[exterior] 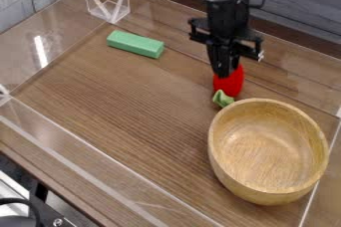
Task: Move the red object to the left side of the table
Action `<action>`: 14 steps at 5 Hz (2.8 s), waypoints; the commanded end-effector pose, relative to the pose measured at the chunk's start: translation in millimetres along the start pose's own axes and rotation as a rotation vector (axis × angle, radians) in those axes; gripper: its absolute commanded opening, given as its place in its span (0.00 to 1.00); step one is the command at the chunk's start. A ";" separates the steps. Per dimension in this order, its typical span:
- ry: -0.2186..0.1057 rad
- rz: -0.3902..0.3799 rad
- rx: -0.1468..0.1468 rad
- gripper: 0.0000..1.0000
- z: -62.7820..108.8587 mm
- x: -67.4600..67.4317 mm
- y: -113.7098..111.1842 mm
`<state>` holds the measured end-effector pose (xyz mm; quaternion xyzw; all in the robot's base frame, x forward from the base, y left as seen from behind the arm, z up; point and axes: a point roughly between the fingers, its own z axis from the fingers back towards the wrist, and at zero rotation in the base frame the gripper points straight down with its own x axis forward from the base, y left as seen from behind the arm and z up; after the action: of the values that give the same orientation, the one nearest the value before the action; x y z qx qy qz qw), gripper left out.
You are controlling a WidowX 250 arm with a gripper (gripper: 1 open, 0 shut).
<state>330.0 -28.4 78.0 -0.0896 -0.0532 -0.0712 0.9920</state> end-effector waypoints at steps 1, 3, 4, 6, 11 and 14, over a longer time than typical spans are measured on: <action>-0.113 -0.015 -0.008 0.00 42.5 15.9 -5.1; -0.151 -0.030 -0.025 1.00 58.5 22.3 -10.5; -0.128 -0.031 -0.016 1.00 47.0 20.5 -9.1; -0.081 -0.050 0.005 1.00 20.3 15.2 -6.2; -0.042 -0.030 0.036 0.00 -11.5 16.8 -0.2; -0.129 -0.046 0.011 0.00 40.1 18.2 -2.7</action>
<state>336.9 -28.2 96.6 -0.0907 -0.0819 -0.0844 0.9889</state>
